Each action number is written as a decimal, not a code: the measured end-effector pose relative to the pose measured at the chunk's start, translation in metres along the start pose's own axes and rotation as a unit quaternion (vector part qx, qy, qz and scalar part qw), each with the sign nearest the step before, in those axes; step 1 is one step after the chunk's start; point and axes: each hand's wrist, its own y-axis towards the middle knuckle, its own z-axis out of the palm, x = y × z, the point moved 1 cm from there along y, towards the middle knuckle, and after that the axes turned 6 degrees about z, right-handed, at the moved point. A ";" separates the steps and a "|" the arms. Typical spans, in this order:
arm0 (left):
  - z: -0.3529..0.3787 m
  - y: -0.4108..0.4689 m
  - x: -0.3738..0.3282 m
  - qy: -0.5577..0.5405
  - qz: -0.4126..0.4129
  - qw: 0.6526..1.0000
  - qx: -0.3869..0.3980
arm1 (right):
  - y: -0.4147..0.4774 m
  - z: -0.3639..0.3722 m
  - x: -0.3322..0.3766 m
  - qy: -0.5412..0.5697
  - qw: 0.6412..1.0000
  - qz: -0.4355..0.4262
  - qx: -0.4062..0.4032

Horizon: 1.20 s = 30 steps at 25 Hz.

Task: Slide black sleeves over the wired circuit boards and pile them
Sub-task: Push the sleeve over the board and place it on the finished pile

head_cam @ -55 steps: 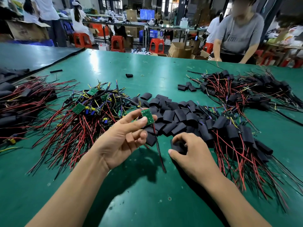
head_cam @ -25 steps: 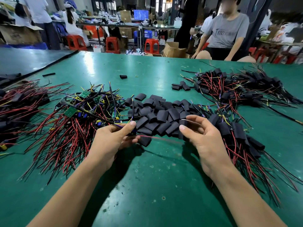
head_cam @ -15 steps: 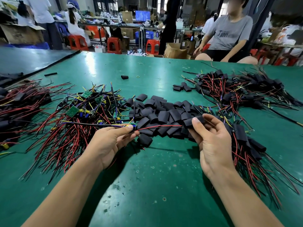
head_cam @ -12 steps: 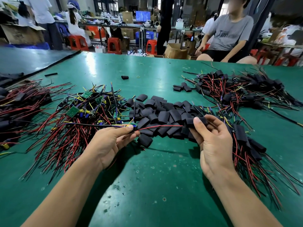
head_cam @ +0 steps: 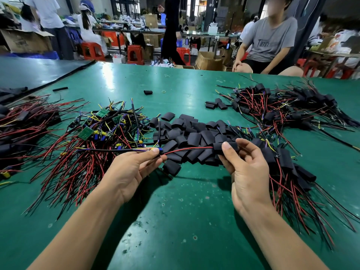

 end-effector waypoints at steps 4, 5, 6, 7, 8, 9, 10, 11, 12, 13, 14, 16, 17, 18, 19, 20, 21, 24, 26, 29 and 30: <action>0.013 -0.010 0.007 0.005 -0.019 0.999 0.039 | -0.007 0.005 -0.005 0.013 1.000 0.021 0.015; 0.016 -0.012 0.008 -0.003 -0.031 0.998 0.050 | -0.008 0.006 -0.005 0.022 0.999 0.026 0.021; 0.018 -0.015 0.009 -0.018 -0.044 0.997 0.058 | -0.009 0.008 -0.005 0.032 0.999 0.031 0.028; 0.020 -0.017 0.009 -0.034 -0.054 0.996 0.063 | -0.010 0.009 -0.005 0.043 0.998 0.035 0.034; 0.022 -0.019 0.009 -0.046 -0.061 0.995 0.066 | -0.011 0.011 -0.004 0.055 0.997 0.039 0.041; 0.024 -0.021 0.008 -0.053 -0.065 0.994 0.071 | -0.011 0.012 -0.003 0.067 0.996 0.043 0.047; 0.027 -0.023 0.008 -0.054 -0.067 0.993 0.076 | -0.012 0.013 -0.003 0.076 0.995 0.046 0.053; 0.029 -0.026 0.008 -0.053 -0.065 0.993 0.082 | -0.013 0.014 -0.002 0.079 0.994 0.047 0.060; 0.031 -0.028 0.009 -0.053 -0.062 0.993 0.085 | -0.014 0.015 -0.003 0.079 0.993 0.048 0.067; 0.033 -0.030 0.010 -0.054 -0.056 0.993 0.088 | -0.016 0.016 -0.003 0.078 0.993 0.049 0.072; 0.034 -0.031 0.011 -0.055 -0.050 0.993 0.090 | -0.018 0.017 -0.004 0.074 0.993 0.050 0.076; 0.038 -0.033 0.012 -0.047 -0.046 0.993 0.098 | -0.021 0.019 -0.005 0.063 0.994 0.050 0.079; 0.039 -0.034 0.013 -0.042 -0.047 0.993 0.099 | -0.021 0.019 -0.005 0.060 0.994 0.050 0.082; 0.040 -0.034 0.013 -0.039 -0.050 0.993 0.097 | -0.022 0.020 -0.005 0.060 0.993 0.052 0.086; 0.041 -0.034 0.013 -0.039 -0.053 0.994 0.091 | -0.022 0.020 -0.005 0.060 0.993 0.054 0.090; 0.041 -0.034 0.013 -0.041 -0.058 0.994 0.084 | -0.022 0.020 -0.004 0.059 0.992 0.055 0.095; 0.041 -0.034 0.013 -0.045 -0.064 0.994 0.077 | -0.023 0.021 -0.004 0.053 0.992 0.054 0.099; 0.040 -0.034 0.014 -0.048 -0.077 0.993 0.072 | -0.024 0.022 -0.002 0.031 0.993 0.042 0.106; 0.040 -0.034 0.017 -0.015 -0.074 0.993 0.092 | -0.026 0.023 -0.001 0.024 0.993 0.034 0.108; 0.040 -0.035 0.021 0.027 -0.057 0.991 0.119 | -0.029 0.023 -0.003 0.025 0.992 0.040 0.121; 0.040 -0.035 0.021 0.029 -0.046 0.992 0.116 | -0.029 0.023 -0.005 0.026 0.991 0.047 0.125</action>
